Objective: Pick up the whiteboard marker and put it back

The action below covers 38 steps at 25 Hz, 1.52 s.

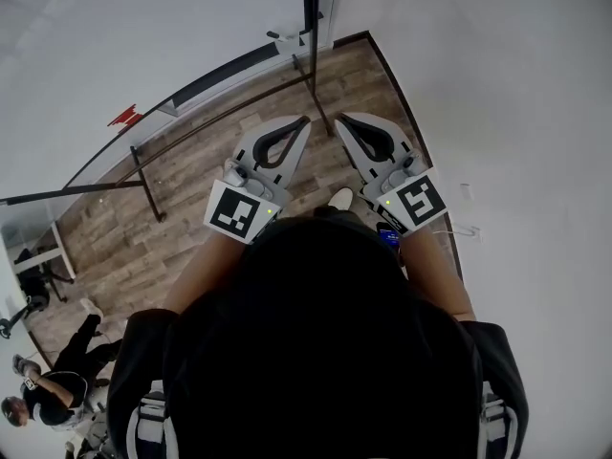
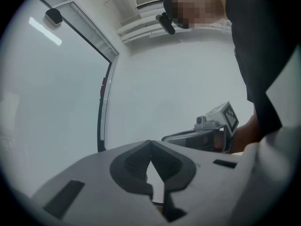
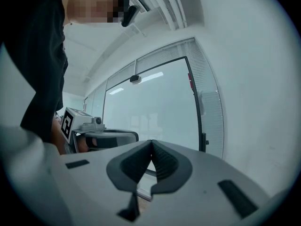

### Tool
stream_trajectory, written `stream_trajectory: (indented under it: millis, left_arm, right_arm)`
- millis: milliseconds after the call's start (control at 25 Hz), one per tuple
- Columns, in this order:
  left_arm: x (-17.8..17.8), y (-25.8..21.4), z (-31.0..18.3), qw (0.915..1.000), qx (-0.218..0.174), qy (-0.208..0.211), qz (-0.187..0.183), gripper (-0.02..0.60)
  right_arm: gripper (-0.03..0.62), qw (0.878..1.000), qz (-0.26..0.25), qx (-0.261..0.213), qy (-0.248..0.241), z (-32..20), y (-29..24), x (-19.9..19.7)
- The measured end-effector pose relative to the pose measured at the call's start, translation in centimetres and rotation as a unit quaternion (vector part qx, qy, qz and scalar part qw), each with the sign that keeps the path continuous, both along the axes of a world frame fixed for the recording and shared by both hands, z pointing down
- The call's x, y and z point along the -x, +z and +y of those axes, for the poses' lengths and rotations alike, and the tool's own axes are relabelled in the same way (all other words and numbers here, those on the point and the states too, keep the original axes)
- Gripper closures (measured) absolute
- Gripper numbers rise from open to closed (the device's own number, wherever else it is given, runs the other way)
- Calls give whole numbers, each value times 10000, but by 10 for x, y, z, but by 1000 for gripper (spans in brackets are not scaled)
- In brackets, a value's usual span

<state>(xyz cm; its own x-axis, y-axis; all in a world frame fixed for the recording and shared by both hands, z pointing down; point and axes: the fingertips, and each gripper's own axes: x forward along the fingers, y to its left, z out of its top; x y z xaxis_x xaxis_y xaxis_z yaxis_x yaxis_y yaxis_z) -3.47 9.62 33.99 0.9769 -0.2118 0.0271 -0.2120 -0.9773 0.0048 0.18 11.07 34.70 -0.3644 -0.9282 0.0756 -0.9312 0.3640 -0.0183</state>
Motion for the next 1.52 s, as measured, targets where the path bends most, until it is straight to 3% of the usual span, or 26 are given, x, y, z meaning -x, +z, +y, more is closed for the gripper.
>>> stream_trajectory:
  millis: [560,1000,1520]
  left_arm:
    - [-62,7,-3,9981,35,-613,-104,577]
    - [-69,18,-15,9946,94,-1013,-205,577]
    - [-70,35,-94,9923,198,-1226,-16,577]
  right_arm:
    - [597,9982,-159,29,-573,-6,11,-67]
    - [597,9962,-254,90,-832,-20,23,-78]
    - [598,9941,-64,251,-1054,-91,36,-76]
